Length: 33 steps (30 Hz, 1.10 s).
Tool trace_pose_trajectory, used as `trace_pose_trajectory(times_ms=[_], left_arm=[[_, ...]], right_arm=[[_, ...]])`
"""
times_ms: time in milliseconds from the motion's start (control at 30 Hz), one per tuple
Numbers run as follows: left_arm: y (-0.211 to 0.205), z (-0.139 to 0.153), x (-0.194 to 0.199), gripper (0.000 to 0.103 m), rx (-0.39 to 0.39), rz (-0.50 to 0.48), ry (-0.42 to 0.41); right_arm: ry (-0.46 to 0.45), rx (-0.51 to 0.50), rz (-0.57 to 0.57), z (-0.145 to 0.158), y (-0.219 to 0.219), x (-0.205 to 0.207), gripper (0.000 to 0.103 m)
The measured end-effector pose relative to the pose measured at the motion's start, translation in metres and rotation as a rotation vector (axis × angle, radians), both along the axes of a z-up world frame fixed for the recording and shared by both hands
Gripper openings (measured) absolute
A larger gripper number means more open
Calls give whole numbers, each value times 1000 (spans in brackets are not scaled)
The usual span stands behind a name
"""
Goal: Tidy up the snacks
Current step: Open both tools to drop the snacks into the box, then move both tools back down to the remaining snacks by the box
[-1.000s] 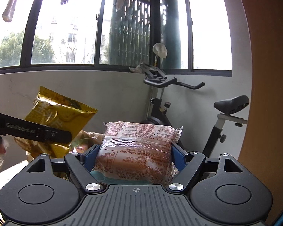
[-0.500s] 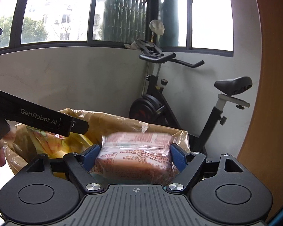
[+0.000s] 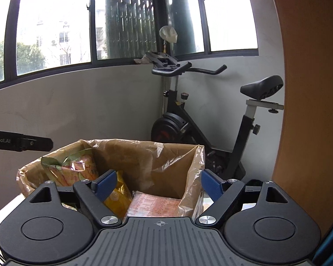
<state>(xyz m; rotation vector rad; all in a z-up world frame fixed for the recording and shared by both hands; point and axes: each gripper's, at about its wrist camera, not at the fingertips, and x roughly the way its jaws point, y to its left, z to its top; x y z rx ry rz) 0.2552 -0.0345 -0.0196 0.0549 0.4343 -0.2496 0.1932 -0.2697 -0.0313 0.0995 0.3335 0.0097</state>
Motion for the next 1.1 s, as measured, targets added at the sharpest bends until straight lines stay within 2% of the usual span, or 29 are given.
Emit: trace_pose_trajectory(times_ms=[233, 467, 733, 833, 1100], left_arm=[[49, 0, -37, 95, -6, 81, -42], [91, -28, -63, 94, -23, 143, 16], [110, -59, -71, 91, -54, 172, 75], [108, -72, -70, 89, -54, 165, 94], [96, -114, -66, 86, -40, 136, 158]], right_arm=[[-48, 37, -11, -6, 5, -39, 80], [-85, 33, -20, -29, 16, -76, 80], [-24, -7, -37, -66, 25, -93, 71], [27, -11, -30, -84, 26, -92, 62], [178, -13, 11, -137, 30, -82, 51]])
